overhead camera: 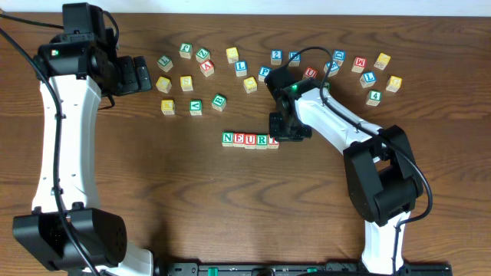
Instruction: Spell out NEURIPS
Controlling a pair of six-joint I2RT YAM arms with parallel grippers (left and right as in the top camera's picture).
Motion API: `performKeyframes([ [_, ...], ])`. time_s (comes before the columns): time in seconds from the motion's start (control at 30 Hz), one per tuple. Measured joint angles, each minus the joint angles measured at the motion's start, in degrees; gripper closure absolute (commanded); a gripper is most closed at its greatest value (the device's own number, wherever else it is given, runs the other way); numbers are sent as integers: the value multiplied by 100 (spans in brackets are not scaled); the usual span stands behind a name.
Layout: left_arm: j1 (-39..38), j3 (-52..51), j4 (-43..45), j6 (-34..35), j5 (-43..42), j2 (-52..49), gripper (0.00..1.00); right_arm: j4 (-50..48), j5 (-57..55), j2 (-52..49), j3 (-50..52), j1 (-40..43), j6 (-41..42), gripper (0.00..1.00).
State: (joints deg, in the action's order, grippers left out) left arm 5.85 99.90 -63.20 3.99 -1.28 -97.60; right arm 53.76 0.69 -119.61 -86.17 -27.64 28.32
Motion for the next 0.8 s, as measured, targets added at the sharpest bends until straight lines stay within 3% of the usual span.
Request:
performKeyframes([
  [0.5, 0, 0, 0, 2, 0, 0, 0, 682, 13, 0, -522, 107, -184, 82],
  [0.8, 0, 0, 0, 2, 0, 0, 0, 50, 15, 2, -798, 120, -302, 92],
])
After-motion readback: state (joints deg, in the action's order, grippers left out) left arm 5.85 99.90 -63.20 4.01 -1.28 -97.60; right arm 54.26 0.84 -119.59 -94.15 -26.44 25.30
